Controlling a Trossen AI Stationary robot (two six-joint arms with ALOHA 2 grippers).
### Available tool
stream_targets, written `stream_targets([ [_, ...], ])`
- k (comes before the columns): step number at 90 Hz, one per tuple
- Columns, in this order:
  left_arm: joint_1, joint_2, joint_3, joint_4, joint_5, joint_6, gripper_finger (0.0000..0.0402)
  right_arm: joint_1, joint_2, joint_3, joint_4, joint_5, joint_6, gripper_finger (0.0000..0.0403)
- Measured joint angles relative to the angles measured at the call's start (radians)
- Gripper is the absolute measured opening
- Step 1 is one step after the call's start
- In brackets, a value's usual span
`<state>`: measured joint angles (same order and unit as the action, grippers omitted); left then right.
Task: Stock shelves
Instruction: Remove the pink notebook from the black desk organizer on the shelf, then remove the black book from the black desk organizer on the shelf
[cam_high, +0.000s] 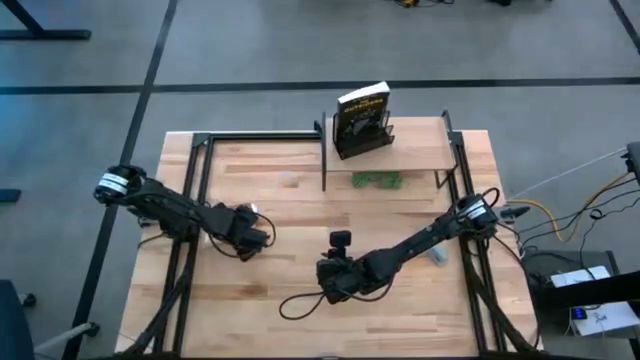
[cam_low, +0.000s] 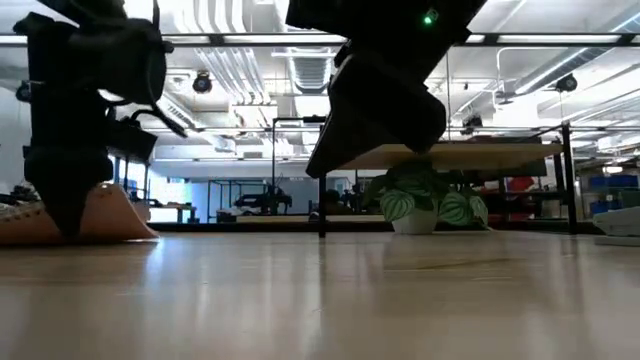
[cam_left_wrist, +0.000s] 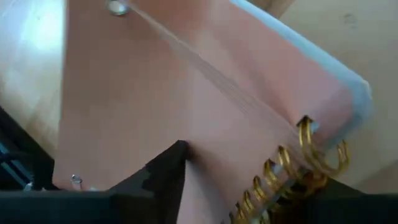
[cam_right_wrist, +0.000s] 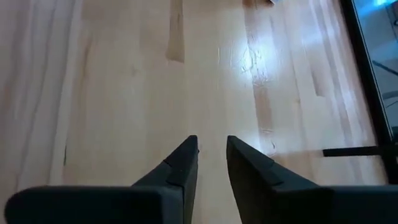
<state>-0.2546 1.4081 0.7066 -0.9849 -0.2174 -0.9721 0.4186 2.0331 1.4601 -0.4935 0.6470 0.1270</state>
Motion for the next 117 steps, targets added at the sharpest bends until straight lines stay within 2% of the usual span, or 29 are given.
stream_targets([
  [28, 0.000, -0.002, 0.088, -0.002, 0.025, 0.112, 0.0216, 0.017, -0.003, 0.002, -0.087, 0.002, 0.017, 0.0052],
  [39, 0.000, -0.003, 0.145, -0.001, -0.022, 0.155, 0.0222, 0.015, -0.014, 0.003, -0.103, 0.007, 0.058, 0.0040],
  [58, 0.000, -0.003, 0.262, -0.001, -0.268, 0.310, 0.0219, 0.018, -0.044, 0.003, -0.113, 0.005, 0.098, 0.0028],
  [80, 0.000, -0.003, 0.374, 0.022, -0.575, 0.583, 0.0196, 0.029, -0.081, 0.004, -0.198, 0.006, 0.220, 0.0034],
  [98, 0.004, -0.004, 0.395, 0.173, -0.814, 0.804, 0.0175, 0.049, -0.085, 0.005, -0.286, 0.008, 0.331, 0.0028],
  [104, 0.016, -0.004, 0.390, 0.262, -0.798, 0.935, 0.0168, 0.055, -0.085, 0.005, -0.305, 0.009, 0.373, 0.0024],
  [117, 0.075, -0.004, 0.385, 0.486, -0.583, 1.188, 0.0154, 0.077, -0.086, 0.005, -0.350, 0.009, 0.453, 0.0024],
])
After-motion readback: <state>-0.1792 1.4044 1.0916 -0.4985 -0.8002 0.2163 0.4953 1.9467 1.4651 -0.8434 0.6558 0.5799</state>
